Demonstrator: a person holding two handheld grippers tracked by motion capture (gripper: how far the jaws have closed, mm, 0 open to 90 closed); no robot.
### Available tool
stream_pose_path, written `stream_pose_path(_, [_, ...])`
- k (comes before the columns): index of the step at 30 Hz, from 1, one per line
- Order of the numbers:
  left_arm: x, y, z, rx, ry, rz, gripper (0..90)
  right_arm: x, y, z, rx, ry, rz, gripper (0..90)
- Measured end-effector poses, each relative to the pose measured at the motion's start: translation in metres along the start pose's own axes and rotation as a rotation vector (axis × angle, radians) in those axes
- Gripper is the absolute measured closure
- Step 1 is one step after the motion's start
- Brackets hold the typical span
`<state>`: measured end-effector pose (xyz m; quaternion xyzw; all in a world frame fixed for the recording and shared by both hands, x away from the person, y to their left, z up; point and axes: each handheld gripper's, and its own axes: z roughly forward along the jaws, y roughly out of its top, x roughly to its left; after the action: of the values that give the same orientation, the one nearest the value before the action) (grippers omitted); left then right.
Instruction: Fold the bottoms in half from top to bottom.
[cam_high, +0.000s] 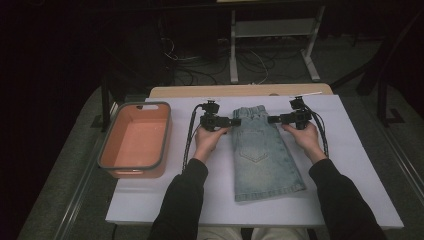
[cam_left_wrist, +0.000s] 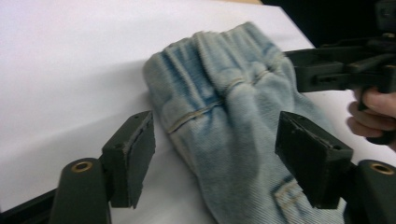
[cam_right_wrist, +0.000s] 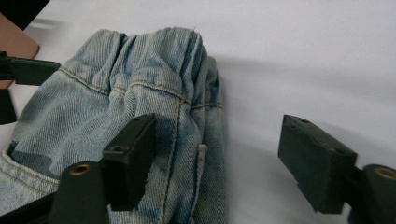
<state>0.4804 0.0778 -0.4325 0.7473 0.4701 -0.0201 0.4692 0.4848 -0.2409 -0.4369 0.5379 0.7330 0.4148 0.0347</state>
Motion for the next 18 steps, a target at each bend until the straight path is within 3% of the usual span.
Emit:
stream_pose_path(12, [0.008,-0.006,0.011,0.031,0.013,-0.035,39.6,0.002,-0.003,0.011,0.037,0.027,-0.003,40.7])
stream_pose_path(18, [0.009,-0.008,0.014,0.039,-0.012,-0.052,51.4,0.002,-0.004,0.015,0.045,0.044,-0.013,46.6])
